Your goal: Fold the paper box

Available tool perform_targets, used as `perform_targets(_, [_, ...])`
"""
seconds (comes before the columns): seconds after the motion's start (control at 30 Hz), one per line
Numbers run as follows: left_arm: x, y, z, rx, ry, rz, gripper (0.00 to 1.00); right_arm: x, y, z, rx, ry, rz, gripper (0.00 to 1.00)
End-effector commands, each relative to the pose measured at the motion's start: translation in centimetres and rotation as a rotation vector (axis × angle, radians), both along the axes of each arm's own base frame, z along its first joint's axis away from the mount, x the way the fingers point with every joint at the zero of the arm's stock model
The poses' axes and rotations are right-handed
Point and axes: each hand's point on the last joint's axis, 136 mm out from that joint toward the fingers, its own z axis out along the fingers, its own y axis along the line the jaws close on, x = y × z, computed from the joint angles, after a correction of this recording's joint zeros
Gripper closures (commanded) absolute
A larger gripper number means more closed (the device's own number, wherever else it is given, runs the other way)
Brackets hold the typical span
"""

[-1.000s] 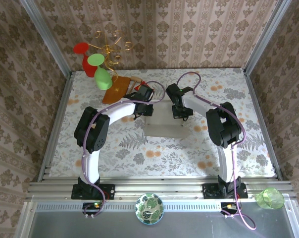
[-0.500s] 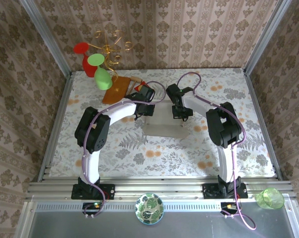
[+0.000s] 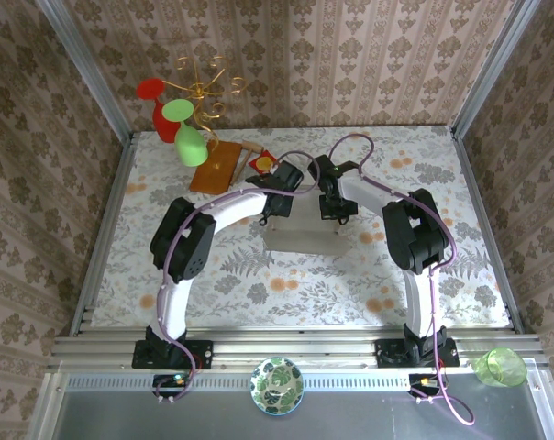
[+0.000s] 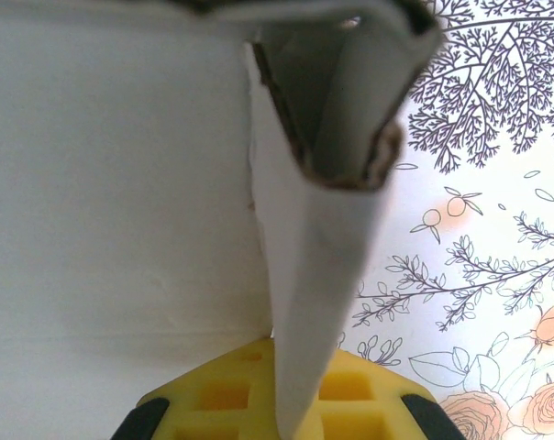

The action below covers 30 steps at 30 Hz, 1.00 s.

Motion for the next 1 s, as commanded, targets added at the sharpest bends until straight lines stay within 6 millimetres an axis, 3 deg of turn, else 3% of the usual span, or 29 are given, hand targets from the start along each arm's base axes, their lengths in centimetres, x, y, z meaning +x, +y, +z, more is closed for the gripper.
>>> perform_targets(0.0, [-0.5,0.2,-0.7,-0.072,0.041,0.0,0.88,-1.3,-0.6,-0.4,-0.014,0.045,-0.017,1.0])
perform_targets(0.13, [-0.4,-0.1,-0.4,-0.145,0.048,-0.002,0.8,-1.2,-0.6,-0.5,-0.012,0.047,-0.017,1.0])
perform_targets(0.27, [-0.7,0.3,-0.8,-0.149,0.076,0.012,0.79,-1.1,-0.6,-0.5,-0.012,0.045,-0.021,1.0])
perform_targets(0.37, [-0.8,0.9,-1.0,-0.13,0.078,0.022,0.83,-1.1,-0.6,-0.5,-0.012,0.045,-0.02,1.0])
perform_targets(0.47, [-0.7,1.4,-1.2,-0.099,0.072,0.033,0.99,-1.1,-0.6,-0.5,-0.011,0.043,-0.019,1.0])
perform_targets(0.5, [-0.7,1.7,-1.2,-0.086,0.07,0.039,1.0,-1.0,-0.6,-0.5,-0.011,0.043,-0.02,1.0])
perform_targets(0.8, [-0.7,4.3,-0.6,0.238,-0.01,0.087,1.0,-1.1,-1.0,0.2,-0.02,0.013,-0.039,1.0])
perform_targets(0.97, [-1.1,4.7,-1.1,0.282,-0.024,0.123,1.0,-1.3,-0.8,0.4,-0.02,-0.002,-0.048,1.0])
